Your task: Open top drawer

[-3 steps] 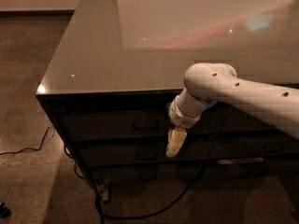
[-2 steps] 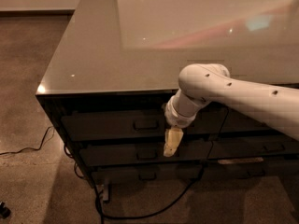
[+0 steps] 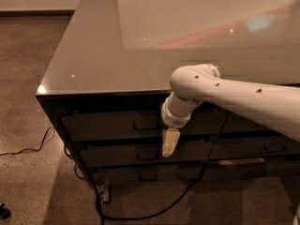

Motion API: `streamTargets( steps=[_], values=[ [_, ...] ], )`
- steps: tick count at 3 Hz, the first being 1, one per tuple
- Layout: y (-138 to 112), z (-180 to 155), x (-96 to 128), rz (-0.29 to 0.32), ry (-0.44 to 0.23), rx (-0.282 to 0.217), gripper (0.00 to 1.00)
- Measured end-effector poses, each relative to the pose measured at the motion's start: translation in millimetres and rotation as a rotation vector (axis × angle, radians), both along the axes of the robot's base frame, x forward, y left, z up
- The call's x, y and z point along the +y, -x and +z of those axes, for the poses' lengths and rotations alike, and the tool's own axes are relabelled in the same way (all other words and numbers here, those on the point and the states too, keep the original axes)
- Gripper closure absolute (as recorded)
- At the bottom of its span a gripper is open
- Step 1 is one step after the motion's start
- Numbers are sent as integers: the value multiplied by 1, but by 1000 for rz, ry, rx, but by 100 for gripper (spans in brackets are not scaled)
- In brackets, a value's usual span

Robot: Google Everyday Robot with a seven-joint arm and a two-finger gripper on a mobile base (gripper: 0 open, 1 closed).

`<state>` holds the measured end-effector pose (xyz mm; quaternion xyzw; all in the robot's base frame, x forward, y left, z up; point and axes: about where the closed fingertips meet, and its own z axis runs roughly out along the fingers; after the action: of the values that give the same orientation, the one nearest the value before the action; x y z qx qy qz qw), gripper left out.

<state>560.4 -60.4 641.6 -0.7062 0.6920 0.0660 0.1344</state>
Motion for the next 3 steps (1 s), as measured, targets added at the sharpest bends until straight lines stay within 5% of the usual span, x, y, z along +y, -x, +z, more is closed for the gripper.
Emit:
streamTargets(
  steps=[3],
  values=[
    [5,-11,-4,10,56,45,65]
  ],
)
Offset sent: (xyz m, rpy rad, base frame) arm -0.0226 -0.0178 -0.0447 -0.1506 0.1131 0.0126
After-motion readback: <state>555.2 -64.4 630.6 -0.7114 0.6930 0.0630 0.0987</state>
